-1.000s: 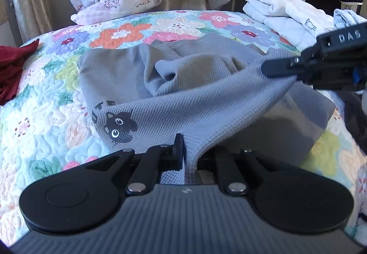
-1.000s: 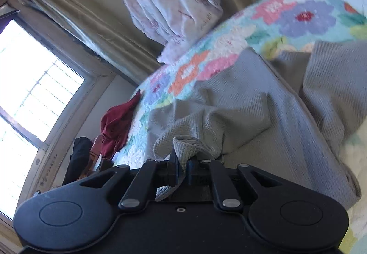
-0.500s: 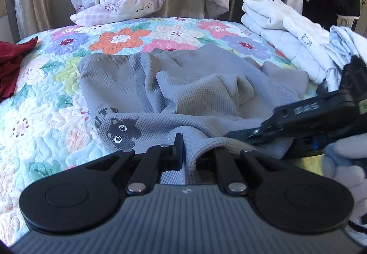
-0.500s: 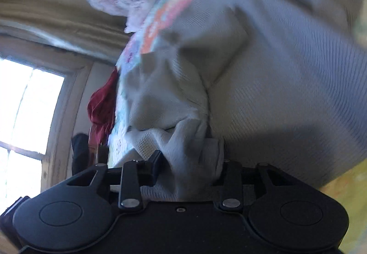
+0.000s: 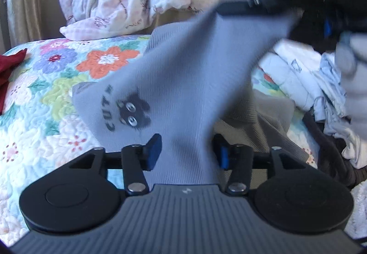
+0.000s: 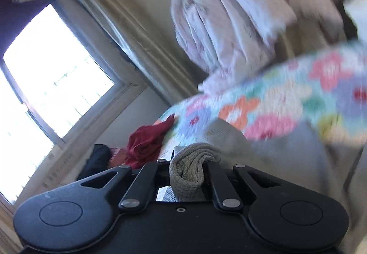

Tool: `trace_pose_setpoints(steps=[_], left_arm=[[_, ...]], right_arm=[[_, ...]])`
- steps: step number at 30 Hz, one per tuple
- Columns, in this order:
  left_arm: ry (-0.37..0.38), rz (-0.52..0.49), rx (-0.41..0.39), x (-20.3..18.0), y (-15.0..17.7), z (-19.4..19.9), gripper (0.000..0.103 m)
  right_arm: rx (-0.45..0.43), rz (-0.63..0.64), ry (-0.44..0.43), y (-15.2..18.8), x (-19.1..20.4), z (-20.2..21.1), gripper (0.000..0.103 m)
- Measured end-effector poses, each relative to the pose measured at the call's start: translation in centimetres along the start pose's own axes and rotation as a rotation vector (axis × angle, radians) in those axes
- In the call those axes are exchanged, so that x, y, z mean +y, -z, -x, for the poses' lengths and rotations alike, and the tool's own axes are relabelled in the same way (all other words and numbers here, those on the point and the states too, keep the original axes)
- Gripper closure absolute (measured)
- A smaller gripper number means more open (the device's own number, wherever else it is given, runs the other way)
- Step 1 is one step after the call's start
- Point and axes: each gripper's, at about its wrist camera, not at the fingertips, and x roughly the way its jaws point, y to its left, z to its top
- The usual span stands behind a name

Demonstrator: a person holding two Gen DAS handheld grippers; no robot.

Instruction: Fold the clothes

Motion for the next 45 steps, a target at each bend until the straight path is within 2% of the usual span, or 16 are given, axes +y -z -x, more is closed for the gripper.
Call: trace_pose_setpoints(steps=[3,7,8,10,16,19,21,23,26,29,30,33,35,38,42,45], left_arm=[[-0.132,-0.045,0.132,-1.7,1.4,-3.2,0.045],[-0.139,0.034,0.147,-1.7,3.9,-3.9,0.048],[-0.144,0.037,0.133,-1.6,4.4,-3.6,0.052],[-0.161,0.027,0.083,-1.4,4.8,-2.9,0.084],[-0.237,0.047,-0.096,0.3,2.4,0.2,0.087],[-0.273,0.012,-0.16,-0.1,0.6,1.9,0.09],[-0.26,0.02,-0.188,-0.2,0.1,3.4,0.09],[-0.256,0.017,-0.179,-0.1,0.5,4.1,0.09],[-0.259,0.018,-0.132,0.2,2.1,3.9,0.089],[-0.254,0.075,-0.078,1.1,4.3,3.0,0.088],[-0.25,0.108,-0.064,1.4,5.0,2.8,0.088],[-0.236,0.205,-0.021,2.4,7.1,2.0,0.086],[-0.225,0.27,-0.005,3.1,8.2,1.7,0.086],[-0.202,0.344,-0.015,3.9,8.6,1.9,0.086],[-0.184,0.369,-0.013,4.5,8.4,1.7,0.086],[-0.172,0.362,-0.005,4.2,8.4,1.9,0.087]], right_arm=[[0.0,0.029,0.044,-0.7,-0.4,0.8,0.096],[0.002,-0.016,0.089,-0.3,-2.4,2.4,0.096],[0.0,-0.023,0.099,-0.1,-3.0,2.9,0.096],[-0.003,-0.041,0.119,0.3,-4.3,3.9,0.096],[0.024,-0.126,0.147,-0.3,-8.4,3.6,0.097],[-0.01,0.004,0.1,-2.6,-6.2,3.0,0.097],[-0.103,0.15,-0.022,-3.7,-3.6,4.6,0.097],[-0.175,0.233,-0.075,-2.9,-2.2,6.6,0.098],[-0.135,0.164,0.022,0.4,-3.5,7.5,0.098],[0.058,-0.014,0.239,5.3,-6.9,6.1,0.097],[0.109,-0.112,0.267,7.1,-8.3,5.7,0.097],[0.168,-0.374,0.246,10.9,-11.3,5.6,0.093],[0.164,-0.478,0.237,11.9,-12.2,6.0,0.079],[0.109,-0.468,0.275,11.8,-11.8,7.4,0.078],[0.05,-0.603,0.076,12.6,-13.3,7.7,0.094],[0.014,-0.507,0.068,11.1,-12.5,7.5,0.094]])
